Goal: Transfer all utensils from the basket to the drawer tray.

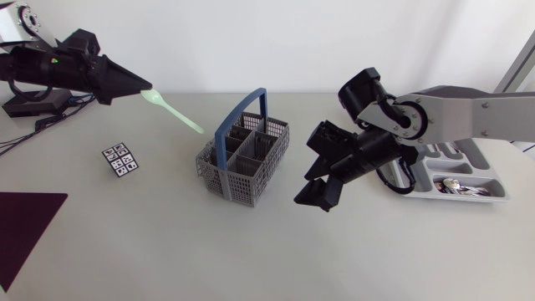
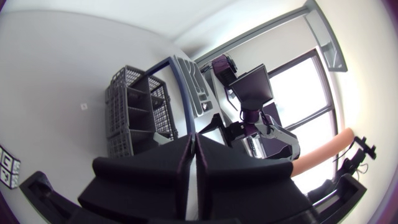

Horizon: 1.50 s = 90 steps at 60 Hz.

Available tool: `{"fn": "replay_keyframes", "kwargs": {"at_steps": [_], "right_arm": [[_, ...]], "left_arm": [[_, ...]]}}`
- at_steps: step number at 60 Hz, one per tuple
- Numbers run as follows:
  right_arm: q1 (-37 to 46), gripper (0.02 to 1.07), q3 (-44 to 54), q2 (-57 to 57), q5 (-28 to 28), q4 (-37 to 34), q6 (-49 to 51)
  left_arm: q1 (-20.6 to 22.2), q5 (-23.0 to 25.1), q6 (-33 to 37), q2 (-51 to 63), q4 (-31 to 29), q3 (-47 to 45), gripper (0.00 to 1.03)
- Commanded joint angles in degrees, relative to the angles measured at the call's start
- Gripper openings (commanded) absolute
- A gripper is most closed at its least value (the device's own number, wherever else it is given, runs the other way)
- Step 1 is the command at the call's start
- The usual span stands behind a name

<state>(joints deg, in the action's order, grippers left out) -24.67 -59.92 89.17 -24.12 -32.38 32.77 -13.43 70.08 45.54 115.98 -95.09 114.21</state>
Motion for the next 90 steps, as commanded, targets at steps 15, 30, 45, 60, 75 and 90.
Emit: {"fn": "replay_keyframes", "kwargs": {"at_steps": [15,30,45,60,75,90], "right_arm": [[0.41,0.94,-0.2,-1.36,0.3,0.04,-0.52],[1.2,0.95,1.47,-2.86,0.3,-0.05,0.27],[1.37,0.95,2.35,-3.47,0.13,0.13,0.36],[1.9,0.95,3.06,-3.74,0.13,0.13,0.8],[2.43,0.95,4.2,-3.82,0.21,0.92,1.33],[3.4,0.95,6.04,-5.32,-0.31,1.71,3.0]], "left_arm": [[-0.63,-1.44,9.57,-5.33,-8.36,-2.33,0.03],[2.62,-6.8,10.01,-12.01,-4.49,-7.34,0.03],[6.58,-11.55,7.28,-13.5,2.72,-12.35,0.03],[10.44,-20.34,-3.35,-17.81,20.82,-23.77,0.03],[18.35,-28.16,-9.94,-22.56,33.39,-34.15,0.03],[29.34,-34.58,-12.58,-31.17,38.49,-39.77,0.03]]}}
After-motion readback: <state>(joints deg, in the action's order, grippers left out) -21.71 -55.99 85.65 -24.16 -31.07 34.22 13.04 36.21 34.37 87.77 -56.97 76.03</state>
